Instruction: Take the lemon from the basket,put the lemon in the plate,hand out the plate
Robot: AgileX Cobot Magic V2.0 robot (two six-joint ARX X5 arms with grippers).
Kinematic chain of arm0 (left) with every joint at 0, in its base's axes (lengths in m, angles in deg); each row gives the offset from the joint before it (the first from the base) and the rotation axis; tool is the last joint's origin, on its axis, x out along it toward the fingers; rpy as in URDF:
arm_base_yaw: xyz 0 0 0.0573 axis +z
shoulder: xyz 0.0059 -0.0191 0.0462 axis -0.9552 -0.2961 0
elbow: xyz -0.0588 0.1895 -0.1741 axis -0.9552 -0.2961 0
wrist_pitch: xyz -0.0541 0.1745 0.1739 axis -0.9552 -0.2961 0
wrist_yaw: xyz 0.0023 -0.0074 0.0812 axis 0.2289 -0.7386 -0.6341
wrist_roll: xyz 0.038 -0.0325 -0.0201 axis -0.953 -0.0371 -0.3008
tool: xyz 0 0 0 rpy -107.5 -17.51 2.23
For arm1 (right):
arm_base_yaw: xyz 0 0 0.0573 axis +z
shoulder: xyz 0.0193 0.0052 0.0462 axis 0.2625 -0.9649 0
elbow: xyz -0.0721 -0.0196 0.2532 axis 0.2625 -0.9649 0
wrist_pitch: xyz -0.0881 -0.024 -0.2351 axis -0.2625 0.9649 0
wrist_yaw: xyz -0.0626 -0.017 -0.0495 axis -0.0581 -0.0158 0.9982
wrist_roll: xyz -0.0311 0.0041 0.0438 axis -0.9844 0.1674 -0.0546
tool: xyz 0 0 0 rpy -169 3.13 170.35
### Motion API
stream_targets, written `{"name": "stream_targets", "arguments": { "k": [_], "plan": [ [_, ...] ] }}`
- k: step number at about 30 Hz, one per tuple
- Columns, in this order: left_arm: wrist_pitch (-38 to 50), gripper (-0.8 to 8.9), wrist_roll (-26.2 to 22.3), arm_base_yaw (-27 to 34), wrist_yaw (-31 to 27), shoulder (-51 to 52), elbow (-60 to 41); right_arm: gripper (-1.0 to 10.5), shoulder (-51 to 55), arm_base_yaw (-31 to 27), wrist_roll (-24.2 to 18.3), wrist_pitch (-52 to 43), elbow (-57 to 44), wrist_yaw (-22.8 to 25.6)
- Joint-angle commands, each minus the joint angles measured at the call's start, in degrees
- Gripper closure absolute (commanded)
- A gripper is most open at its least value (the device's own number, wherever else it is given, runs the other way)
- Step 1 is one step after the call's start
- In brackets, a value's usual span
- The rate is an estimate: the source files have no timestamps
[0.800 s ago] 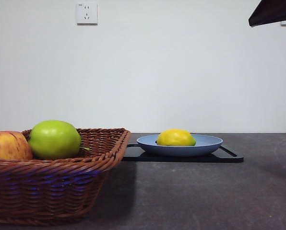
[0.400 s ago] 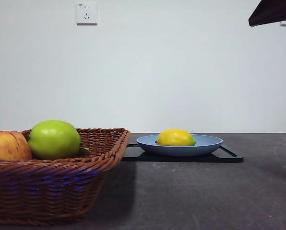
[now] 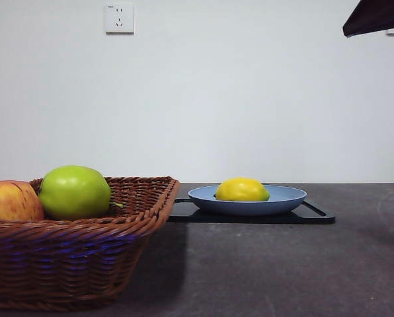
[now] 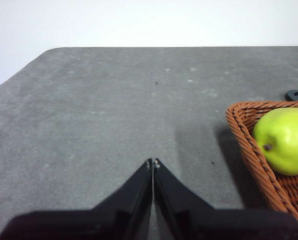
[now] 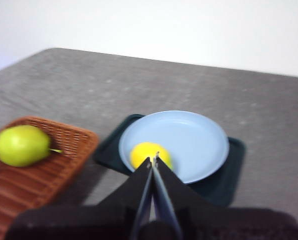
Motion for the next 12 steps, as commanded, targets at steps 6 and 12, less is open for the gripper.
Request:
{"name": "stream_targets", "arguments": {
  "k": [6, 12],
  "plan": [
    [-0.3, 8.05, 0.4, 0.2, -0.1, 0.1, -0.3, 9.4, 11.8, -15.2, -3.2, 5.6, -4.3, -2.0],
    [0.0, 8.05, 0.4, 0.2, -0.1, 0.1, -0.3, 9.4, 20.9, -30.9, -2.6, 2.8, -14.6, -11.4]
  ]
}}
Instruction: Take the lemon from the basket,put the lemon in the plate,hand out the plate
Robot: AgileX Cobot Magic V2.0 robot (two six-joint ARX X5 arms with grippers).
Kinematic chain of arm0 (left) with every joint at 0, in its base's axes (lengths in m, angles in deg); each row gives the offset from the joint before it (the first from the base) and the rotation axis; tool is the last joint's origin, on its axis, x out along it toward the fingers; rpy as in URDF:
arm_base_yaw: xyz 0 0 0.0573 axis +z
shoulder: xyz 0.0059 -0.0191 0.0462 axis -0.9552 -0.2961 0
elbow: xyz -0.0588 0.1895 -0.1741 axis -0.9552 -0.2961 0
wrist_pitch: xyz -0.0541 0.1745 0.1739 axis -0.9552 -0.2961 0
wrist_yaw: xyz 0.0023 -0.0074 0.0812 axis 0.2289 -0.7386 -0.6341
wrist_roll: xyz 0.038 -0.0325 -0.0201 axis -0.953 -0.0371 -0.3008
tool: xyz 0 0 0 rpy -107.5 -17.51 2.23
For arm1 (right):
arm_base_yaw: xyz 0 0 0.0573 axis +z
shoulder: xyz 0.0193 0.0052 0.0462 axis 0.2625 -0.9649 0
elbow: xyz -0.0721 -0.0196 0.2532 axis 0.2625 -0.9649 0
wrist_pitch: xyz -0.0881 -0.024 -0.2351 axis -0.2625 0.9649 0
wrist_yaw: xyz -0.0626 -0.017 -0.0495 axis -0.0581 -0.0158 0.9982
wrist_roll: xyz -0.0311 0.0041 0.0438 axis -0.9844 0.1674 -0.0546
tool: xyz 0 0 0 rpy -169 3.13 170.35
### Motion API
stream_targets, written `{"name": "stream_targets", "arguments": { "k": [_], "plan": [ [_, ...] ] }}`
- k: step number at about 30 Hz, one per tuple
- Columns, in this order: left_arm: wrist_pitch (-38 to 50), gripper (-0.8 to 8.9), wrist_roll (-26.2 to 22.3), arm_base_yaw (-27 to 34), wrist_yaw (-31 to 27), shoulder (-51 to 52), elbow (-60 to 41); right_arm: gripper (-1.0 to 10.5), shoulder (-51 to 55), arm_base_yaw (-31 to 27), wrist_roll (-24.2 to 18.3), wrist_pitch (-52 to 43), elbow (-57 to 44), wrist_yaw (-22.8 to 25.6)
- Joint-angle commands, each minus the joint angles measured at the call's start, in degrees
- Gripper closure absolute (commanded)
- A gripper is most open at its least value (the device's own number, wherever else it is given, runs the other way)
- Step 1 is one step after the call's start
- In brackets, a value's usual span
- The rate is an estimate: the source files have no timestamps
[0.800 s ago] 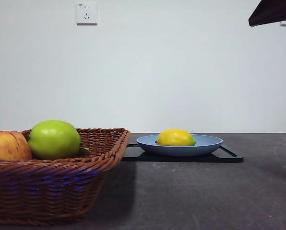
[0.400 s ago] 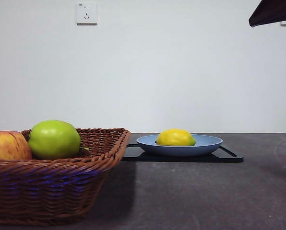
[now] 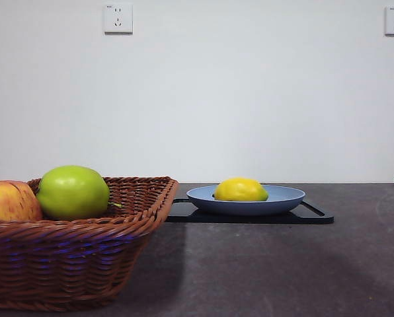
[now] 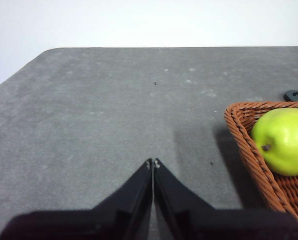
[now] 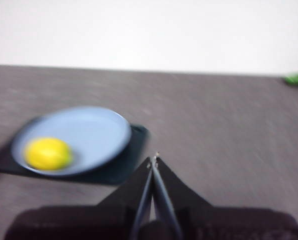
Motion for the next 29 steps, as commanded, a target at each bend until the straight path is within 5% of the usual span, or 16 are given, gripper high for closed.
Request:
{"name": "stream_targets", "arguments": {
  "k": [1, 19, 23, 29],
  "plan": [
    [0.0, 8.05, 0.4, 0.2, -0.1, 0.1, -0.3, 9.4, 3.4, -4.5, 0.4, -2.5, -4.8, -2.2],
    [0.0, 8.05, 0.4, 0.2, -0.1, 0.1, -0.3, 9.4, 14.1, -7.9, 3.1, -0.8, -16.7, -2.6],
    [0.0, 8.05, 0.4, 0.2, -0.1, 0.1, -0.3, 9.4, 14.0, -7.8, 9.2, -0.9, -16.7, -2.5],
    [0.0, 8.05, 0.4, 0.2, -0.1, 0.1, -0.3, 9.4, 14.0, -7.8, 9.3, -1.6, -16.7, -2.1]
  ]
}}
